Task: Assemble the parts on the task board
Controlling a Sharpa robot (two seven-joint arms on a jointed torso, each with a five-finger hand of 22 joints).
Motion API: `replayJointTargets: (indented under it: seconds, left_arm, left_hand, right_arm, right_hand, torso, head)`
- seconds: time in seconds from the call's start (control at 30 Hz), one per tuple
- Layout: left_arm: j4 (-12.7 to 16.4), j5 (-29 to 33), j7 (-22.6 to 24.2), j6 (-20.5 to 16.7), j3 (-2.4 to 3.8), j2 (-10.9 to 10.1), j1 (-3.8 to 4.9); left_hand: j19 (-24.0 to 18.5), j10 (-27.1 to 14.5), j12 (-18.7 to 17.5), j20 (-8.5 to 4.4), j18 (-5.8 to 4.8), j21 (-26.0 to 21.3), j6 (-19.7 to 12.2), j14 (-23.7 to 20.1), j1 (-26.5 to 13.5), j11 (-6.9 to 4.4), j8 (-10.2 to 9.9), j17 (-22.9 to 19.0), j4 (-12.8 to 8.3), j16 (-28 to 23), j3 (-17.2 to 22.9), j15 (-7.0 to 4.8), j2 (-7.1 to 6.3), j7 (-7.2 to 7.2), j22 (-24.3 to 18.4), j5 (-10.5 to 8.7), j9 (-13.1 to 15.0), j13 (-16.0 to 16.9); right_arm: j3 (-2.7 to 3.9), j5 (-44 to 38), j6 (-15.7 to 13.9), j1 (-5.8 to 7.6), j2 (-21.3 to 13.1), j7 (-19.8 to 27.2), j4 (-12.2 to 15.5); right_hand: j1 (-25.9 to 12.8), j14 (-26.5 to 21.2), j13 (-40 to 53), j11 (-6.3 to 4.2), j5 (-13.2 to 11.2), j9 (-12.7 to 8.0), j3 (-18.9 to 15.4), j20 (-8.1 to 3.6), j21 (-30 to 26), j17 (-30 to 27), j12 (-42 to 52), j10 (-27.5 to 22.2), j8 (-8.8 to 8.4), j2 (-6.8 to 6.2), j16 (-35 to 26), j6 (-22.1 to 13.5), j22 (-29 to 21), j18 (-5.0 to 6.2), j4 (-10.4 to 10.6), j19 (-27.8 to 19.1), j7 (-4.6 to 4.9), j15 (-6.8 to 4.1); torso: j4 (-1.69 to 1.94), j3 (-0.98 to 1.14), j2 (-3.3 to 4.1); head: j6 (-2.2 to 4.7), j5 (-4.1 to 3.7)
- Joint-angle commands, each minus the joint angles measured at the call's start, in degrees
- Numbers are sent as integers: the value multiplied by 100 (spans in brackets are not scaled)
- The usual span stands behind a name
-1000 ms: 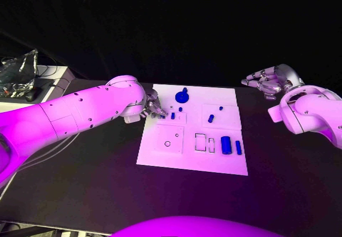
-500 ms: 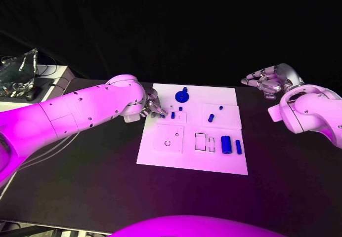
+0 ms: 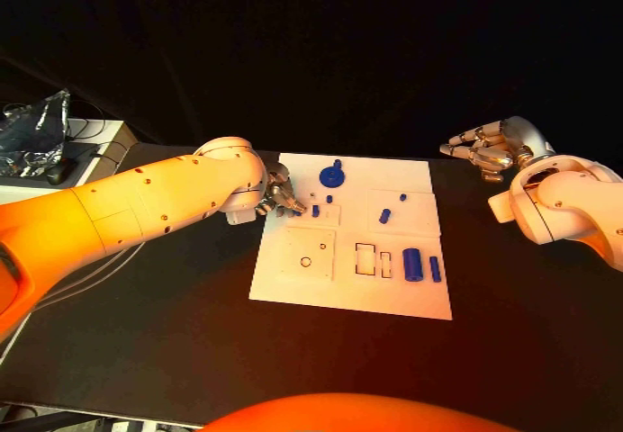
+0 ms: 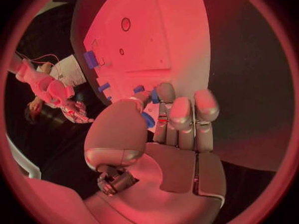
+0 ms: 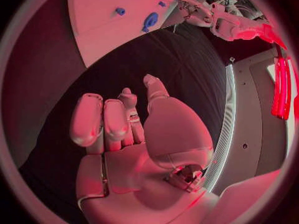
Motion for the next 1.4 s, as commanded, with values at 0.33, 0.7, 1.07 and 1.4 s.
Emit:
replayJointTargets:
  seconds: [0.33, 0.7, 1.07, 1.4]
  left_arm:
    - [36, -51, 23, 109, -12, -4, -18]
    - [-14, 15, 10, -39, -15, -3, -18]
    - [-33, 95, -13, -83, -16, 2, -17]
    - [-37, 131, -20, -69, -17, 7, -16]
  left_hand:
    - [-14, -3, 47, 39, 65, -27, -54, 32, -17, -3, 18, 16, -546, 1, 588, 1, 74, 2, 410, 12, 23, -21]
    - [-8, -51, 62, -29, 43, -46, -17, 27, -74, 0, -76, -76, -324, -79, 23, -1, 41, 0, 389, 9, -53, 18]
    - [22, -38, 47, -209, -66, -36, 51, 19, -133, -3, -144, -121, 109, -90, -839, -20, 22, -12, 381, 31, -107, 53]
    - [30, -34, 35, -243, -91, -31, 75, 16, -55, 1, -153, -135, 259, -87, -1342, -24, 34, -8, 385, 29, -102, 68]
  right_arm:
    - [2, -31, 54, -2, 7, 52, 2]
    - [2, -31, 44, -2, 5, 59, 7]
    - [2, -31, 41, -2, 0, 60, 13]
    - [2, -31, 40, -2, -13, 60, 22]
  right_hand:
    - [-23, 0, -2, -29, 21, -6, 10, -49, -32, -5, -25, -19, -37, 1, -27, 2, 848, 31, -21, 224, 40, -25]
    - [-23, 0, -2, -29, 21, -6, 10, -49, -32, -5, -25, -19, -37, 1, -27, 2, 848, 31, -21, 224, 40, -25]
    - [-23, 0, -2, -29, 21, -6, 10, -49, -32, -5, -25, -19, -37, 1, -27, 2, 848, 31, -21, 224, 40, -25]
    - [-23, 0, -2, -29, 21, -6, 10, -49, -32, -5, -25, -19, -37, 1, -27, 2, 848, 31, -21, 224, 40, -25]
  torso:
    - [0, -1, 4]
    - [0, 1, 3]
    - [-5, 4, 5]
    - [-4, 2, 2]
  head:
    - [3, -4]
    - [3, 3]
    - [4, 0]
    - [0, -2]
